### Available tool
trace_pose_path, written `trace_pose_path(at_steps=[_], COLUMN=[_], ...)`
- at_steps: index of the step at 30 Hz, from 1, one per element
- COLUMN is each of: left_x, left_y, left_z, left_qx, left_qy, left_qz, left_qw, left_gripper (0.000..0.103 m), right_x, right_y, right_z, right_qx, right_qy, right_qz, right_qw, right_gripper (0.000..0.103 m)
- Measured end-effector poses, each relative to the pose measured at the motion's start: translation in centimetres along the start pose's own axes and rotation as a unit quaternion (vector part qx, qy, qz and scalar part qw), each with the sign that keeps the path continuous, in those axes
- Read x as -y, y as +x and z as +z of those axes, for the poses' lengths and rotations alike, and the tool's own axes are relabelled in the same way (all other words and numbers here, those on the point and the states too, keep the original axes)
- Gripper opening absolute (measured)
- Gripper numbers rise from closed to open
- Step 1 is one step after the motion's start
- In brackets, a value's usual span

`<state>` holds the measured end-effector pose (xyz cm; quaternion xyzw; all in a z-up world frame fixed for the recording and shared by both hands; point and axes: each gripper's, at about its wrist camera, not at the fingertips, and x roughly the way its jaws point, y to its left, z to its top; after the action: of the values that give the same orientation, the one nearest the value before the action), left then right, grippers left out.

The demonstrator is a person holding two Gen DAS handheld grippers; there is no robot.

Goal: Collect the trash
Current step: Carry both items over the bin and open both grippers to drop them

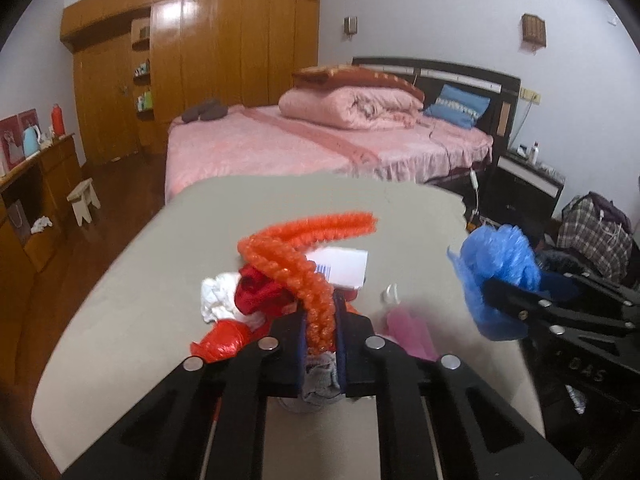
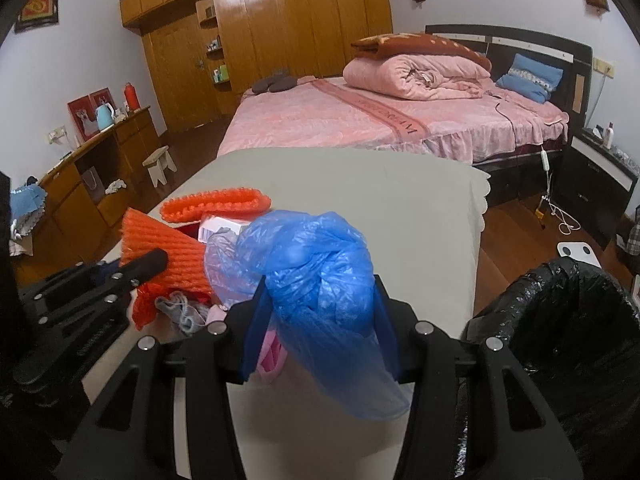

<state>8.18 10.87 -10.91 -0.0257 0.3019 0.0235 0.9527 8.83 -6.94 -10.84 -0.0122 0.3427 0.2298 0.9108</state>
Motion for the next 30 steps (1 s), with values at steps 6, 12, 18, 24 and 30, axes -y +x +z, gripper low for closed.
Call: trace_pose_path(at_steps=[6, 12, 18, 24, 30], left_x=[0.5, 2.5, 5.7, 9.5, 13.7], left_y=[-3.3, -6.3, -6.9, -6.3, -5.6], left_z=[1.2, 2.3, 3.1, 3.2, 2.8], left_qx=[0.037, 0.069, 0.076, 0.066, 0.058], left_qy=[0.003, 0.015, 0.037, 0.059, 0.092], left_qz=[-0.010, -0.032, -0.065, -0.112, -0.156], left_qw=[0.9993, 0.9970, 0.9943, 0.9898, 0.9817], left_gripper=[0.011, 0.011, 0.011, 0.011, 0.011], right_x=[0.3, 1.5, 3.7, 6.8, 10.0], right_y=[-2.3, -5.3, -8.4, -10.8, -12.7], right_z=[0.3, 0.8, 0.0, -1.6, -3.8], right_qx=[0.020, 0.043, 0.054, 0.051, 0.048], right_qy=[0.006, 0.018, 0.032, 0.056, 0.083], right_qz=[-0.002, -0.013, -0.039, -0.079, -0.122], right_qw=[1.000, 0.999, 0.997, 0.994, 0.988], right_gripper=[0.047, 0.047, 0.047, 0.047, 0.047])
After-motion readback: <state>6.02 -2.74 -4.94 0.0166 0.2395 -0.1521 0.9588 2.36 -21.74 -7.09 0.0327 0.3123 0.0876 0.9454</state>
